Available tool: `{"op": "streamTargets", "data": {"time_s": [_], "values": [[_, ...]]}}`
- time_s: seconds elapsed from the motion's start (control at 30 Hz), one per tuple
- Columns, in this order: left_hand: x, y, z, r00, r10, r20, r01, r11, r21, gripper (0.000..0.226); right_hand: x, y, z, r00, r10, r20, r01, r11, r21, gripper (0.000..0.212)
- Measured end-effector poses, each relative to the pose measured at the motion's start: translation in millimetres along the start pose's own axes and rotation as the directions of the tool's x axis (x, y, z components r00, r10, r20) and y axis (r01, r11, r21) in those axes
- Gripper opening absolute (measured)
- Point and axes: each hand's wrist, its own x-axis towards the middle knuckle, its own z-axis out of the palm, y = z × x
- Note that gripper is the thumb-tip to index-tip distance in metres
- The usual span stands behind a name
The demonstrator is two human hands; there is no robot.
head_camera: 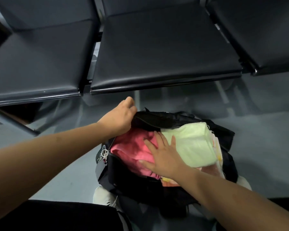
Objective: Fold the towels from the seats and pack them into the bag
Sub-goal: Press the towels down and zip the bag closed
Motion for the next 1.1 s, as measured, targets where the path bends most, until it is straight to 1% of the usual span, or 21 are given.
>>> {"op": "streamTargets", "data": {"time_s": [0.07,0.1,0.17,0.2,0.27,0.33,0.37,0.4,0.47,0.5,0.53,0.57,0.6,0.63,0.7,0.77,0.8,0.87,0.93,1.03,1.1], "values": [[12.2,6.5,1.9,0.997,-0.054,0.057,0.058,0.997,-0.058,0.035,-10.3,1.6,-8.6,0.999,0.016,-0.032,-0.015,0.999,0.030,0.081],[17.1,12.3,2.7,0.995,-0.043,0.091,0.050,0.995,-0.085,0.042,-15.4,2.3,-13.4,0.999,0.026,-0.043,-0.024,0.999,0.047,0.080],[25.9,23.3,7.5,0.984,0.002,0.179,0.013,0.996,-0.086,0.042,-25.7,5.2,-18.4,0.994,0.065,-0.089,-0.062,0.997,0.044,0.079],[30.0,29.2,9.0,0.974,0.007,0.228,-0.003,1.000,-0.016,0.039,-30.1,7.3,-17.8,0.990,0.104,-0.096,-0.102,0.995,0.024,0.077],[40.2,42.5,14.0,0.963,-0.021,0.270,-0.039,0.976,0.214,0.037,-36.5,16.2,-8.6,0.971,0.218,-0.096,-0.219,0.976,0.000,0.072],[51.2,58.3,23.1,0.973,-0.012,0.230,-0.076,0.927,0.368,0.043,-40.7,24.6,-2.3,0.954,0.287,-0.083,-0.287,0.958,0.010,0.074],[56.3,66.1,24.2,0.982,-0.007,0.189,-0.066,0.924,0.377,0.049,-41.8,27.2,-1.1,0.955,0.289,-0.071,-0.288,0.957,0.028,0.075],[61.5,71.2,21.6,0.992,-0.024,0.127,-0.017,0.948,0.317,0.054,-42.7,29.0,-1.3,0.957,0.284,-0.058,-0.282,0.959,0.030,0.075],[72.1,71.5,3.2,0.993,-0.116,-0.033,0.119,0.990,0.077,0.053,-42.9,33.7,2.8,0.966,0.260,-0.002,-0.259,0.966,0.014,0.074],[74.1,65.7,-11.6,0.980,-0.166,-0.108,0.161,0.986,-0.048,0.051,-42.7,37.5,3.4,0.967,0.253,0.021,-0.253,0.967,0.015,0.074],[72.4,57.4,-26.5,0.969,-0.180,-0.166,0.162,0.980,-0.120,0.050,-42.1,42.1,3.2,0.967,0.252,0.028,-0.253,0.967,0.025,0.073],[66.5,49.9,-38.7,0.970,-0.157,-0.188,0.135,0.983,-0.125,0.050,-40.7,47.3,2.6,0.965,0.262,0.020,-0.263,0.963,0.053,0.072],[55.9,44.5,-46.6,0.979,-0.110,-0.174,0.098,0.992,-0.073,0.048,-39.6,52.8,2.5,0.961,0.276,0.017,-0.276,0.957,0.085,0.071],[42.9,43.1,-50.5,0.991,-0.053,-0.121,0.057,0.998,0.030,0.047,-38.0,57.6,0.0,0.959,0.285,0.008,-0.284,0.953,0.101,0.071],[16.1,46.5,-41.5,0.999,0.051,0.018,-0.054,0.963,0.266,0.043,-38.2,64.4,-8.8,0.956,0.293,0.017,-0.293,0.952,0.090,0.073],[-1.9,52.8,-27.7,0.982,0.080,0.172,-0.144,0.905,0.400,0.042,-43.3,66.7,-15.0,0.961,0.275,0.021,-0.275,0.960,0.043,0.074],[-6.2,53.6,-20.6,0.967,0.084,0.240,-0.184,0.882,0.435,0.043,-48.2,65.6,-15.1,0.974,0.228,-0.011,-0.228,0.974,-0.009,0.074],[-10.0,51.9,-6.0,0.929,0.095,0.357,-0.267,0.840,0.473,0.045,-61.0,60.9,-14.3,0.991,0.090,-0.095,-0.102,0.985,-0.135,0.071],[-14.4,48.6,8.1,0.893,0.118,0.435,-0.340,0.810,0.478,0.039,-69.6,58.2,-15.1,0.982,-0.023,-0.187,-0.016,0.978,-0.206,0.062],[-20.9,38.7,27.0,0.858,0.116,0.501,-0.366,0.821,0.437,0.035,-69.6,58.9,-26.0,0.942,-0.114,-0.316,0.017,0.956,-0.294,0.050],[-22.9,30.7,37.5,0.859,0.107,0.501,-0.357,0.827,0.435,0.031,-64.6,57.8,-31.8,0.930,-0.168,-0.328,0.044,0.934,-0.355,0.052]]}}
